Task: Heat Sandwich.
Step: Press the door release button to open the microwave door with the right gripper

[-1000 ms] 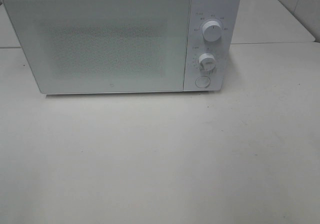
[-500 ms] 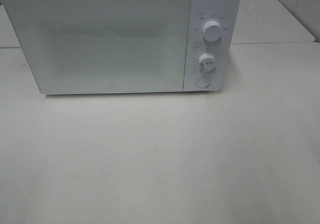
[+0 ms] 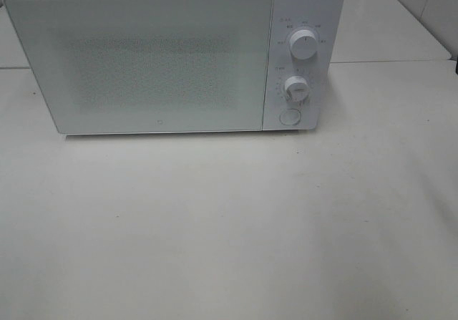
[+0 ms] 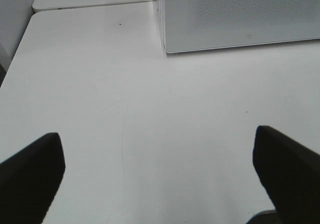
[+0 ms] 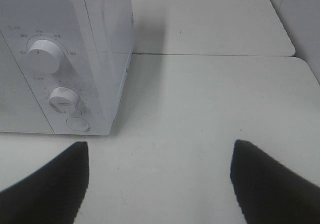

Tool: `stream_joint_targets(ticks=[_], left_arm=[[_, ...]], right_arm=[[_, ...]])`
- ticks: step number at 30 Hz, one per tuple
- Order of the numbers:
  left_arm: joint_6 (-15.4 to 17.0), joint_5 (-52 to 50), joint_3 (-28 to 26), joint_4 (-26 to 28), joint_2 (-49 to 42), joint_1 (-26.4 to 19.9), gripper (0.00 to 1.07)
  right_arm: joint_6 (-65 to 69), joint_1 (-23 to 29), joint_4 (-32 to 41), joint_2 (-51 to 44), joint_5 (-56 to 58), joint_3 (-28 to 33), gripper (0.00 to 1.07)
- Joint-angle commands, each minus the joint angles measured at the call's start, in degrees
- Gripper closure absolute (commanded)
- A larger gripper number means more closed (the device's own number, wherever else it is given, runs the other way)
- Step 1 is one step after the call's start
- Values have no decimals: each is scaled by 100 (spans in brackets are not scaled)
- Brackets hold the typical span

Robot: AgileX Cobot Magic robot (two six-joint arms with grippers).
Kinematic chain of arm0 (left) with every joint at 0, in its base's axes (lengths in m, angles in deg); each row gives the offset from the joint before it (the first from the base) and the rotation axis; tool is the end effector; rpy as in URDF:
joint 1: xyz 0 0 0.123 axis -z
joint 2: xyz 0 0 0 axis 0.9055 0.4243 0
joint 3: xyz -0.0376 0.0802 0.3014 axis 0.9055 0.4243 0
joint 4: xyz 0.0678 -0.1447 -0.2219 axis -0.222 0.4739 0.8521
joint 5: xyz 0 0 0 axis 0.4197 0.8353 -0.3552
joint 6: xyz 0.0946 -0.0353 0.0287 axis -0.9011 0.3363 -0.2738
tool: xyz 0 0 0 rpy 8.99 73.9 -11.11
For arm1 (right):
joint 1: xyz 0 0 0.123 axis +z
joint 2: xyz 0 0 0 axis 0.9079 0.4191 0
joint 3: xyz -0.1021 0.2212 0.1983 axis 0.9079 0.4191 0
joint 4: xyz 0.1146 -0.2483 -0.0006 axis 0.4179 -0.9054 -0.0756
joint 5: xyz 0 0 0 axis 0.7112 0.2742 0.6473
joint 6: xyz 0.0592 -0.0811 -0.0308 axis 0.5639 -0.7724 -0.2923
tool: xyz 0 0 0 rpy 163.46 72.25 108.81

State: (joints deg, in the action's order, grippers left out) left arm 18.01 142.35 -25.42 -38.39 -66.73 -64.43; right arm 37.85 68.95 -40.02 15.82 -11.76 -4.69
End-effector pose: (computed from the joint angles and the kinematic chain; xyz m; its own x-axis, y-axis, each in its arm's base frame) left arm -0.0019 -0.0069 0.2831 -0.4296 0.0739 -0.9000 0.0974 0.9946 0.0351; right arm 0.1858 0.0121 0.2899 -0.3515 -0.0069 -0.9362 -0.0600 0.9981 0.0152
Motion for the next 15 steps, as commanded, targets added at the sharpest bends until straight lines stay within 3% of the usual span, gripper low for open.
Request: stream_joint_targets(ticks=[1, 8, 15], left_arm=[[40, -11, 17, 46, -155, 17, 9], [40, -11, 17, 46, -155, 17, 9], [40, -11, 17, 46, -155, 17, 9]], right_arm=[[92, -40, 23, 361, -544, 11, 31], [172, -40, -46, 1049, -1524, 52, 31], [138, -29, 69, 1730, -3564, 745, 31]])
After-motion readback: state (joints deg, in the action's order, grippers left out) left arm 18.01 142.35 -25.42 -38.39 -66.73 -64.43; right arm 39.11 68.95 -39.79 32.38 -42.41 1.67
